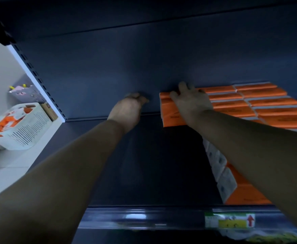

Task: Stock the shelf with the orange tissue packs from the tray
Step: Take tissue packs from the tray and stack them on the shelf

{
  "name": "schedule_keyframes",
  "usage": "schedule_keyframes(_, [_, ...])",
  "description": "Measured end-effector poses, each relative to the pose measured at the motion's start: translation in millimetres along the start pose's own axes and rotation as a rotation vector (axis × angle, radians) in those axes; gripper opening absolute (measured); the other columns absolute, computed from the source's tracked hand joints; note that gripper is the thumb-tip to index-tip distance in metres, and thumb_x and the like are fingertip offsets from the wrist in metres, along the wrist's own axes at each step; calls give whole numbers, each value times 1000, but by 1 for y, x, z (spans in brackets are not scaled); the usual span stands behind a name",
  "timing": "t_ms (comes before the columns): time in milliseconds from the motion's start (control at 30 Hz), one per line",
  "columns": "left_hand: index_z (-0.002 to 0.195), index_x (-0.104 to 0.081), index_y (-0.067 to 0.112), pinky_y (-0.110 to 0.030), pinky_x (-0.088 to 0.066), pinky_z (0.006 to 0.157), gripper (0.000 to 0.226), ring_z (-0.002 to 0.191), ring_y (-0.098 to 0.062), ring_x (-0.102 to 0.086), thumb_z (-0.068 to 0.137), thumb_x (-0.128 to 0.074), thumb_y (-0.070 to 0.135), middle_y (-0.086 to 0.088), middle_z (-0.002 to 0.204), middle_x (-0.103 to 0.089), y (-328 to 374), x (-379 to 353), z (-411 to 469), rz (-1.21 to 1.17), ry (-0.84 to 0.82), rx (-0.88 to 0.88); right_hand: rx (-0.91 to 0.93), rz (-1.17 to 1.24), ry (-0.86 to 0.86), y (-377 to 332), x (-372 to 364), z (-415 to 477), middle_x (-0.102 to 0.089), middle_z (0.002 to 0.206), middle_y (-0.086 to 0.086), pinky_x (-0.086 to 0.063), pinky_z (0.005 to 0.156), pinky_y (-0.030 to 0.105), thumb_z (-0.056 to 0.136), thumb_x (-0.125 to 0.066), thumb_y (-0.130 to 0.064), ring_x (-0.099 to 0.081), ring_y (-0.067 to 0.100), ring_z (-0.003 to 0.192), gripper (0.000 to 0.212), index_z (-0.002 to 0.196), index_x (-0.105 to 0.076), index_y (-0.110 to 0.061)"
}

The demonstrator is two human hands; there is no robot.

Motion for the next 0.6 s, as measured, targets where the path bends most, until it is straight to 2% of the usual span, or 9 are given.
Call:
schedule_keyframes(133, [137,-50,19,-31,-40,100,49,125,-26,-46,91,-49,2,-8,136,-50,0,-1,4,-4,-4,-3,-82,-5,3,5,-2,-8,-33,136,16,-37,97,47,90,-51,-12,-37,35,124,50,136,-33,-11])
schedule_keyframes(267, [137,-50,16,-32,-39,100,48,125,-28,-46,92,-47,2,-8,135,-51,7,5,3,-8,-5,-7,-67,-22,-29,-1,1,-9,-39,133,16,-37,97,46,87,-55,-13,-40,35,122,54,136,-33,-11])
schedule_keyframes(600, [137,-49,19,-28,-44,96,54,122,-23,-49,88,-50,-5,-4,132,-52,40,42,-29,-5,-45,-24,-46,-37,-23,-5,42,-61,-37,137,15,-36,99,44,86,-53,-8,-38,34,127,54,137,-33,-10])
Point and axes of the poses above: each hand's wrist, its own z-axis towards the middle knuckle, its own x-axis out of the back of the hand, y = z × x, the point moved 10 cm from there along z, towards the middle knuckle
